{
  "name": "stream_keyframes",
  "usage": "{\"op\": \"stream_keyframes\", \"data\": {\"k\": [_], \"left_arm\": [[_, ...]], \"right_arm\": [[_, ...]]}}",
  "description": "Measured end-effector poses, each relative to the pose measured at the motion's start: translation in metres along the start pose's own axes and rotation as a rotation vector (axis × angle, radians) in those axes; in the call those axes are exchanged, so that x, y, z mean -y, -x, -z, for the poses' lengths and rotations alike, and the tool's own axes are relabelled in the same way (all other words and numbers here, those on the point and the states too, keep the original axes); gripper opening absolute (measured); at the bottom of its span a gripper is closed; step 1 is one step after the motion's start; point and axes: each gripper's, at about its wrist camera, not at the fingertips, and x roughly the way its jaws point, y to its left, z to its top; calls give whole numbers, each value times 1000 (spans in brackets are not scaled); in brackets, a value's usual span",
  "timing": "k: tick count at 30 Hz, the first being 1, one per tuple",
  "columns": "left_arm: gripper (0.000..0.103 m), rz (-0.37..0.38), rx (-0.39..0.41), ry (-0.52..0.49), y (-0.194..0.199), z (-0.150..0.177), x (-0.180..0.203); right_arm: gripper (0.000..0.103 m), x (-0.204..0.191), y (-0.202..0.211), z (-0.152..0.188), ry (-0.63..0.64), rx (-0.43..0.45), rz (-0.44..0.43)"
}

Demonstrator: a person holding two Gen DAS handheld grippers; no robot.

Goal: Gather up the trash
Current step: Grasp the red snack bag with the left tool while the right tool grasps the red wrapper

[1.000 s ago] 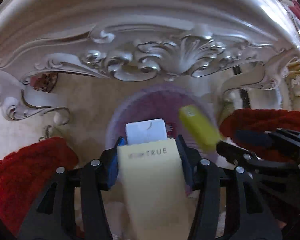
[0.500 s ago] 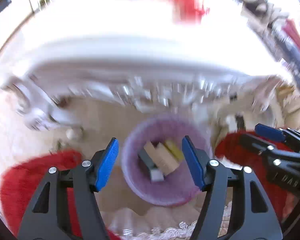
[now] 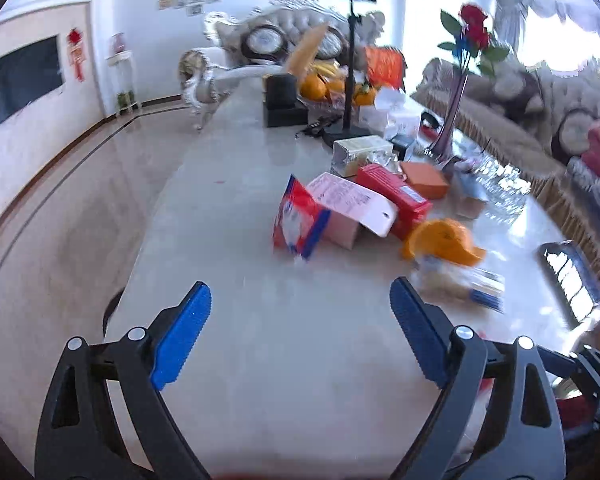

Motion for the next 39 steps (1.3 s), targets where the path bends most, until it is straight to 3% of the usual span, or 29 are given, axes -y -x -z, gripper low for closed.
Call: {"op": "stream_keyframes", "data": {"k": [4, 13, 18, 21, 27, 30, 31, 34, 39], "left_arm": [[88, 34, -22, 16, -51, -22, -8], [88, -72, -91, -25, -119, -38, -7], [88, -81, -137, -43, -135, -32, -10], [88, -120, -124, -87, -135, -26, -9], [87, -141, -105, -78, -132, -27, -14], [62, -133, -118, -93, -133, -26, -12], [37, -123, -141, -96, -136, -25, -11], [34, -109, -156, -80, -138, -24, -14], [29, -35, -146, 34, -132, -23, -31]], "right_arm": [[69, -8, -12, -5, 7, -16, -2], [69, -16, -34, -12, 54, -22, 37], [69, -7, -43, -11, 26, -31, 51], [69, -4, -44, -8, 33, -34, 54], [68, -8, -45, -4, 63, -26, 61], [64, -10, -45, -3, 76, -23, 68], [62, -10, -44, -2, 79, -22, 66], [46, -8, -39, 1, 88, -17, 80], [39, 0, -39, -4, 54, -20, 50]]}}
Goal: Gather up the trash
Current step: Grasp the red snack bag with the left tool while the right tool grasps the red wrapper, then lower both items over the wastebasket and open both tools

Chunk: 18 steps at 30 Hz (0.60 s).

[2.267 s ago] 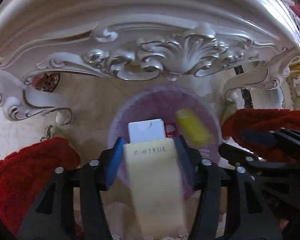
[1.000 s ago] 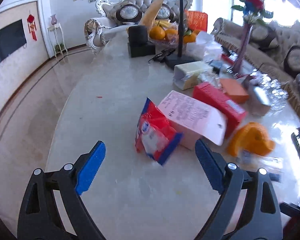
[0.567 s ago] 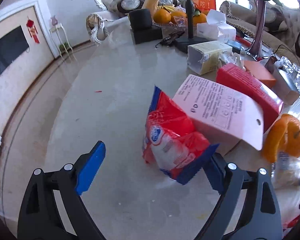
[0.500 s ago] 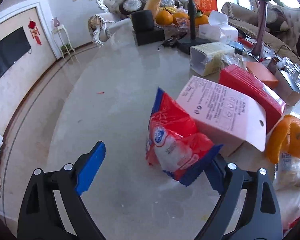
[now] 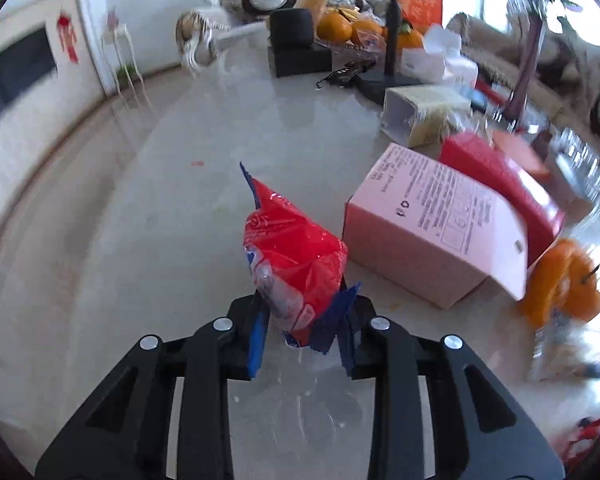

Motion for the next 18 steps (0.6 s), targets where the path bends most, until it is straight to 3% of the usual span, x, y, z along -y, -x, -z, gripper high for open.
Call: {"op": "stream_keyframes", "data": {"k": [4, 10, 13, 18], "left_arm": [[29, 28, 24, 47, 20, 4, -11], [29, 87, 71, -3, 102, 36, -7], [29, 137, 31, -17, 144, 79, 4], [29, 253, -154, 11, 177, 184, 43]], "right_arm": [[39, 7, 19, -7, -40, 13, -27], [39, 19, 77, 11, -56, 0, -107], [39, 22, 106, 42, -51, -58, -133], [40, 24, 115, 106, -62, -224, -124]]}}
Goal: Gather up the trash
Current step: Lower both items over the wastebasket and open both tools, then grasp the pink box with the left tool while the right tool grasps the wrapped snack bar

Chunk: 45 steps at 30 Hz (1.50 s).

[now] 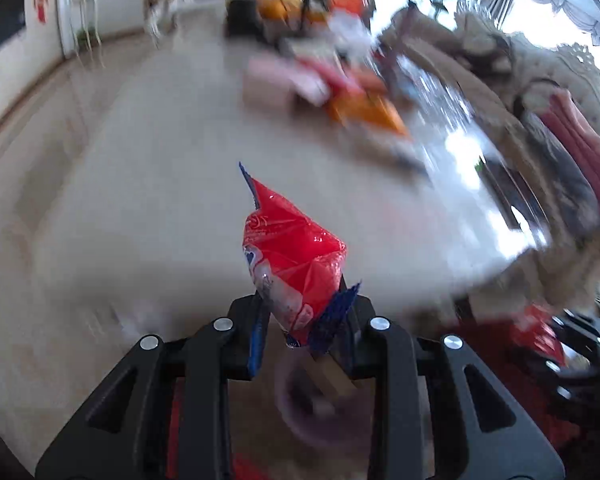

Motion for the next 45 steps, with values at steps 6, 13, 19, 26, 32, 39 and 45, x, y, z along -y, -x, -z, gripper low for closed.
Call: {"op": "stream_keyframes", "data": {"k": [6, 13, 19, 26, 32, 39, 45], "left_arm": [[29, 80, -288, 75, -83, 79, 33], [39, 53, -468, 58, -145, 116, 48], [69, 78, -514, 116, -155, 126, 40], [69, 42, -486, 232, -145, 124, 12], [69, 23, -318, 187, -90, 105, 18], [81, -34, 38, 233, 1, 37, 4], [84, -60, 168, 339, 2, -58, -19]], "right_arm": [[40, 30, -95, 31, -165, -279, 10], [40, 32, -143, 38, -181, -373, 63], [56, 39, -155, 48, -213, -420, 58], [62, 51, -152, 46, -285, -387, 32], [62, 35, -106, 36, -201, -257, 2], [73, 23, 5, -13, 14, 183, 8], [73, 45, -8, -90, 95, 243, 41]]}}
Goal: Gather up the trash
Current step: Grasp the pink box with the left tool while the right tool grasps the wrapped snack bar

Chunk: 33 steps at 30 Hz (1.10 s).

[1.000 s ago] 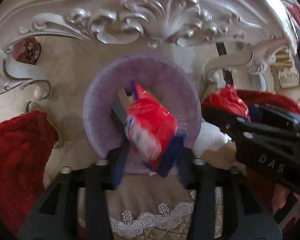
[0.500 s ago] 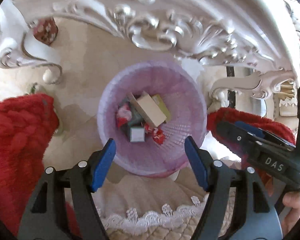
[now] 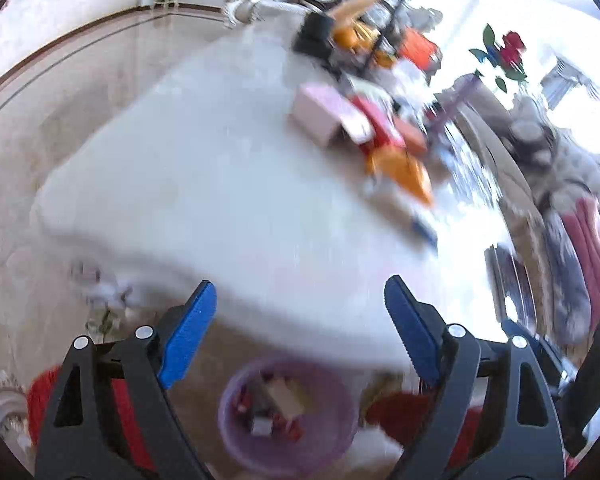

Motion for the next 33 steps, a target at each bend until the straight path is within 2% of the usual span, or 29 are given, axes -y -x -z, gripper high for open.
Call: {"op": "stream_keyframes", "data": {"k": [3, 6, 10, 14, 18, 25, 30, 33], "left_arm": [[83, -1, 20, 31, -20, -38, 8], [84, 1, 3, 58, -45, -65, 12], [84, -36, -18, 83, -80, -97, 21], [84, -38, -28, 117, -102, -118, 28], [84, -78, -42, 145, -126, -139, 46], [84, -231, -38, 217, -161, -173, 75], [84, -269, -72, 345, -183, -178, 70], [83, -295, -97, 349, -196, -184, 70]], "right_arm": [[73, 9, -32, -27, 46, -13, -9], [73, 9, -63, -49, 91, -43, -18], [73, 6, -91, -59, 174, -76, -10], [73, 11, -110, -61, 164, -117, -21], [73, 8, -116, -56, 169, -110, -1], [73, 9, -115, -56, 143, -85, -15], [73, 12, -118, -61, 116, -80, -35], [73, 11, -120, -61, 126, -75, -31]]}}
